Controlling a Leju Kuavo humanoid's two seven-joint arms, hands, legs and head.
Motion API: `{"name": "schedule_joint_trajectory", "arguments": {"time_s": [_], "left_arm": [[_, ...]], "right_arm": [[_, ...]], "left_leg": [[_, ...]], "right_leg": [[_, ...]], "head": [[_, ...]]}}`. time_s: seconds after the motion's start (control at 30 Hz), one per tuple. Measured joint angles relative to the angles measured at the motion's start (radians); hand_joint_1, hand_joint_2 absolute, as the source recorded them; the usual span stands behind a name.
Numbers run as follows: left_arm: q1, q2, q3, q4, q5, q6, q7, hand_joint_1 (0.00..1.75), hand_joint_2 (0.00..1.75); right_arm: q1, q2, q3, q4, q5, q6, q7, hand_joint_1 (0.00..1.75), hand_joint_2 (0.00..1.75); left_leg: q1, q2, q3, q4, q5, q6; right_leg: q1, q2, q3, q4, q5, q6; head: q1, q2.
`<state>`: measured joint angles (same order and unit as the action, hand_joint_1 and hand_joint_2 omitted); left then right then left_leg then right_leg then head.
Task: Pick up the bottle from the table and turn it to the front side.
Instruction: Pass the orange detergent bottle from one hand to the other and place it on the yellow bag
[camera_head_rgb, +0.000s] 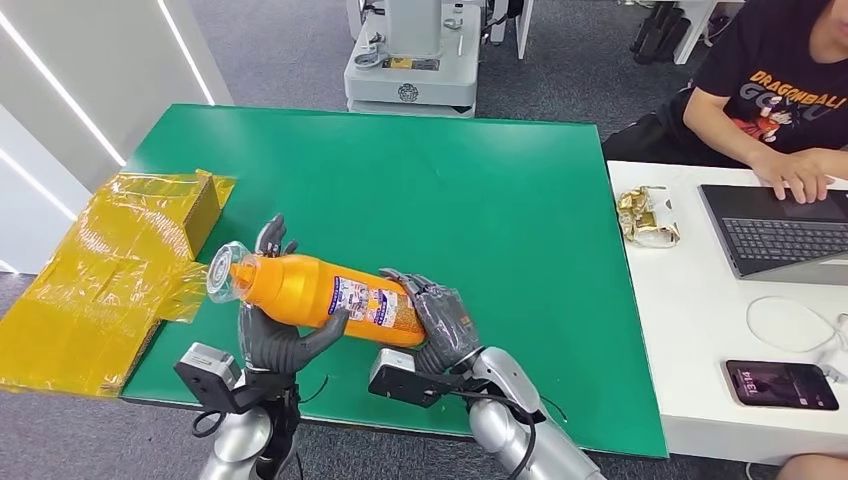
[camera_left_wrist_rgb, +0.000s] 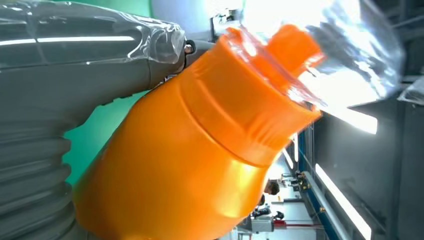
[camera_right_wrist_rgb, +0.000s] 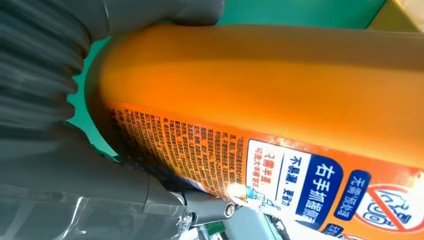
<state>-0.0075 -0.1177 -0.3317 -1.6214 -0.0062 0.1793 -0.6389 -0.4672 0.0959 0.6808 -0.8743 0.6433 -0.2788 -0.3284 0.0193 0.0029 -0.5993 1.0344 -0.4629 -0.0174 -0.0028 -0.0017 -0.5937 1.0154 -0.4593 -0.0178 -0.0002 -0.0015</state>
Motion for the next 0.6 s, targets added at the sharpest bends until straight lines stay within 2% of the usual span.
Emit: {"name": "schedule_joint_trajectory", "arguments": {"time_s": [0.33, 0.37, 0.47, 0.5, 0.6], "left_arm": [[-0.023, 0.015, 0.010, -0.015, -0.020, 0.022, -0.001, 0.00, 1.75], [-0.027, 0.016, 0.009, -0.015, -0.018, 0.021, 0.000, 0.31, 1.75], [-0.041, 0.020, 0.007, -0.015, -0.011, 0.009, 0.005, 1.61, 1.75], [-0.046, 0.022, 0.004, -0.014, -0.010, 0.004, 0.007, 1.73, 1.75], [-0.057, 0.025, -0.010, -0.014, -0.008, 0.000, 0.014, 1.75, 1.75]], "right_arm": [[-0.035, 0.014, 0.011, 0.018, -0.011, 0.019, -0.002, 1.75, 1.75], [-0.038, 0.015, 0.011, 0.020, -0.015, 0.020, -0.003, 1.75, 1.75], [-0.049, 0.020, 0.012, 0.029, -0.025, 0.020, -0.004, 1.75, 1.75], [-0.053, 0.021, 0.013, 0.033, -0.028, 0.019, -0.005, 1.75, 1.75], [-0.065, 0.023, 0.013, 0.046, -0.038, 0.014, -0.009, 1.75, 1.75]], "left_leg": [[0.000, 0.000, 0.000, 0.000, 0.000, 0.000], [0.000, 0.000, 0.000, 0.000, 0.000, 0.000], [0.000, 0.000, 0.000, 0.000, 0.000, 0.000], [0.000, 0.000, 0.000, 0.000, 0.000, 0.000], [0.000, 0.000, 0.000, 0.000, 0.000, 0.000]], "right_leg": [[0.000, 0.000, 0.000, 0.000, 0.000, 0.000], [0.000, 0.000, 0.000, 0.000, 0.000, 0.000], [0.000, 0.000, 0.000, 0.000, 0.000, 0.000], [0.000, 0.000, 0.000, 0.000, 0.000, 0.000], [0.000, 0.000, 0.000, 0.000, 0.000, 0.000]], "head": [[0.000, 0.000], [0.000, 0.000], [0.000, 0.000], [0.000, 0.000], [0.000, 0.000]]}}
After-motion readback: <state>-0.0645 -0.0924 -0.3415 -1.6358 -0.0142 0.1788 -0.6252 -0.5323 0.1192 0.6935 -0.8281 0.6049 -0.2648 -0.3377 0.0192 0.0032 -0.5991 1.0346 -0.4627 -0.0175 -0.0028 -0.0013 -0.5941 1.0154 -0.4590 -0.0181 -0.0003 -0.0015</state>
